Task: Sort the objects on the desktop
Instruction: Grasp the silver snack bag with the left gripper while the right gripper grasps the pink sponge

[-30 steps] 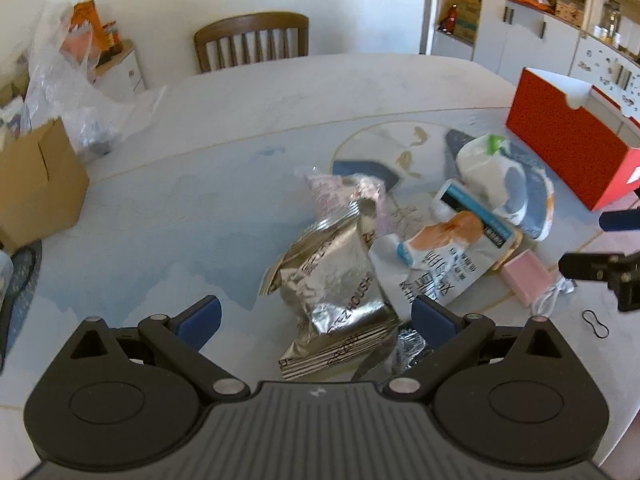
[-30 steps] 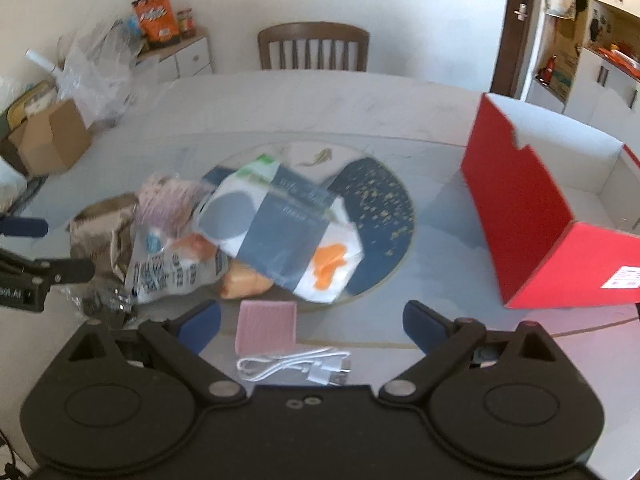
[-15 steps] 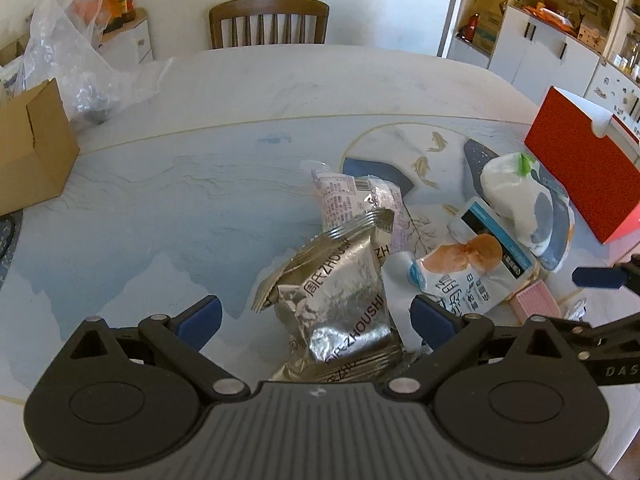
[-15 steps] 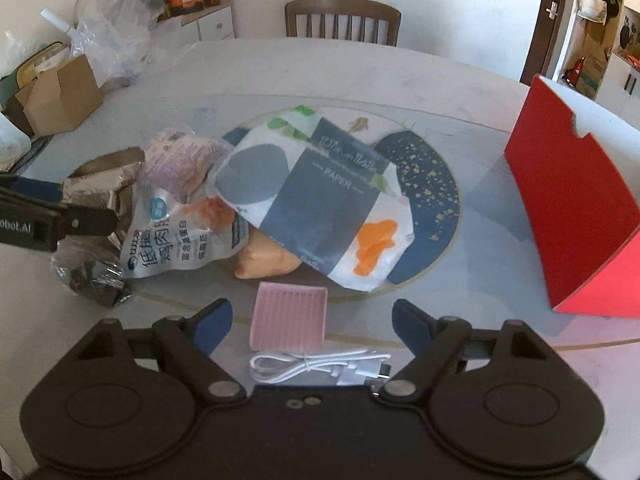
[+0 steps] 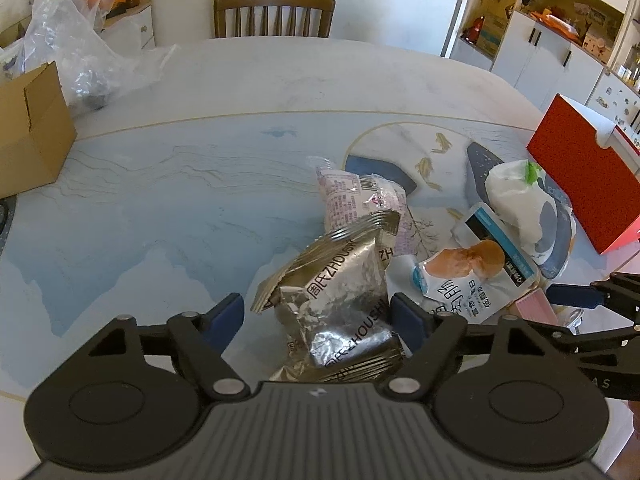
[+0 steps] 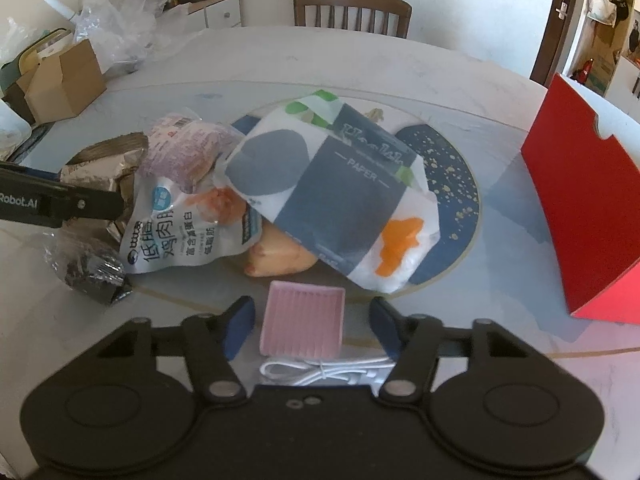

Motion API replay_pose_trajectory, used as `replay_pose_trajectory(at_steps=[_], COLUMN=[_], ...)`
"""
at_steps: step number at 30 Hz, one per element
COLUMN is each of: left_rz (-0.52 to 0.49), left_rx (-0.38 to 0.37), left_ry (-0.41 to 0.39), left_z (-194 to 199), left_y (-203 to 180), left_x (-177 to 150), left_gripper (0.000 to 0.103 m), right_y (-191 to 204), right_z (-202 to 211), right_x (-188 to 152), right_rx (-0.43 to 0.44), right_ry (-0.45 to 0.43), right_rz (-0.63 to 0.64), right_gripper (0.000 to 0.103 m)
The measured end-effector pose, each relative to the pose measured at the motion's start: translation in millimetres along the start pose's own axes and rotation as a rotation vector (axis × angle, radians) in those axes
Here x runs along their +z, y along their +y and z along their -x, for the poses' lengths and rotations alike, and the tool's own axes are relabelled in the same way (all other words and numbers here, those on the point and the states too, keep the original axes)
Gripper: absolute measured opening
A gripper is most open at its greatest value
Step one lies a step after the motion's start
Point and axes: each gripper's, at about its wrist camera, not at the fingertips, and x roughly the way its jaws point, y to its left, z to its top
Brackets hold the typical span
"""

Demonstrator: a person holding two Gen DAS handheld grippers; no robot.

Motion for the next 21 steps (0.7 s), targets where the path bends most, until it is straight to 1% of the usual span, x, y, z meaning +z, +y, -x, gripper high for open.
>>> replay_pose_trajectory(at_steps=[3,5,6,10,12,21], left_rz=[-0.021,-0.024,-0.023,-0.021,-0.021,-0.005], left_rx=[-0.003,-0.003,-0.004,-0.016,-0.022,-0.027], left_ry=[0.009,0.010,0.010,0.013,0.013,0.002], left_z=[-1.5,-1.8,-1.7,-1.8,-1.0,9.3], left_y=[-3.5,-4.0,-4.2,-4.9,-4.9,-0.5], left_x=[0.0,0.3,0.1,0.2,0.5,1.0], left_gripper=[0.072,0.071,0.071,0.065,0.059,0.057], right_y=[0.6,1.0,1.4,1.6,1.8,-2.1], right_z=[0.2,0.3,0.5,1.6,4.3,23.3], right_x=[0.8,1.2,1.5,1.8,2.0,5.2], right_rx=[-0.001,0.001,0.001,-0.003,-0.003,0.009], right_ry=[0.002,0.001,0.001,0.001,-0.007,-0.039], right_rz=[-0.001,0.001,0.002,-0.007,-0.009,-0.036], right_gripper=[0.051,0.044,0.042,0.041,0.041,0.041])
